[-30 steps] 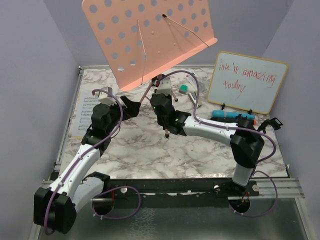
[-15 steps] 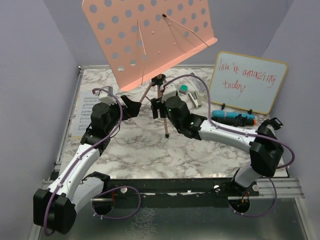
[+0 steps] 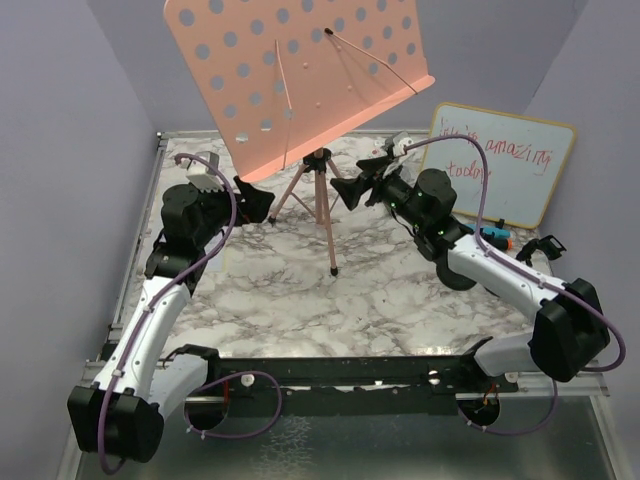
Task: Pack up the instrument practice props
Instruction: Adjust the music stand at the center of the board, then unscrew the knob on the music stand.
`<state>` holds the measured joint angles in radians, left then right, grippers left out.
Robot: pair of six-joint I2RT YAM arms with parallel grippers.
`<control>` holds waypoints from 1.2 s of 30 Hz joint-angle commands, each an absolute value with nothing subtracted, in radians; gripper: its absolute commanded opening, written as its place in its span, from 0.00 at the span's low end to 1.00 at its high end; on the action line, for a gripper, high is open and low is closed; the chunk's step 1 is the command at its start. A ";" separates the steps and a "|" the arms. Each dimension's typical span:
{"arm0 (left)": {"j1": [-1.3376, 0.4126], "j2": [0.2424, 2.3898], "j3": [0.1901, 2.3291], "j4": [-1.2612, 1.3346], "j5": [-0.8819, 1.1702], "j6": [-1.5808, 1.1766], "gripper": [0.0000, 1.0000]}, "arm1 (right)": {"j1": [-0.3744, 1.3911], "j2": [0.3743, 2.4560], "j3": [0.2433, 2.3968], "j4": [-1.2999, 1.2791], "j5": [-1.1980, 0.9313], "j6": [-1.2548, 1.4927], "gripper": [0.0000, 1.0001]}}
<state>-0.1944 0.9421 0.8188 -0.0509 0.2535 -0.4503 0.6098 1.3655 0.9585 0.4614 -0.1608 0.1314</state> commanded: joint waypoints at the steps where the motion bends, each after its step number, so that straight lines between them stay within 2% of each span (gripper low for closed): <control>1: -0.161 0.949 0.861 -0.125 0.423 -0.305 0.99 | 0.591 1.400 0.985 0.657 -0.316 0.078 0.84; 13: -0.150 0.907 0.815 -0.136 0.366 -0.244 0.99 | 0.589 1.617 1.182 0.782 -0.357 0.032 0.80; 22: -0.150 0.911 0.799 -0.132 0.374 -0.254 0.99 | 0.589 1.726 1.282 0.763 -0.434 0.052 0.63; 25: -0.150 0.908 0.795 -0.124 0.394 -0.255 0.99 | 0.589 1.743 1.298 0.755 -0.470 0.064 0.53; 28: -0.152 0.904 0.794 -0.117 0.410 -0.255 0.99 | 0.589 1.743 1.306 0.740 -0.476 0.065 0.40; 33: -0.152 0.897 0.794 -0.098 0.430 -0.257 0.99 | 0.591 1.684 1.260 0.738 -0.408 0.045 0.05; 34: -0.152 0.897 0.794 -0.086 0.439 -0.261 0.99 | 0.591 1.667 1.249 0.731 -0.386 0.037 0.01; 36: -0.152 0.901 0.793 -0.052 0.445 -0.283 0.99 | 0.592 1.629 1.222 0.724 -0.336 0.019 0.01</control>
<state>-0.1562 0.9173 0.8055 -0.1181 0.3965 -0.2649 0.5873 1.7187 1.2552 0.7353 -0.4168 0.0593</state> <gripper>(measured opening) 0.990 0.211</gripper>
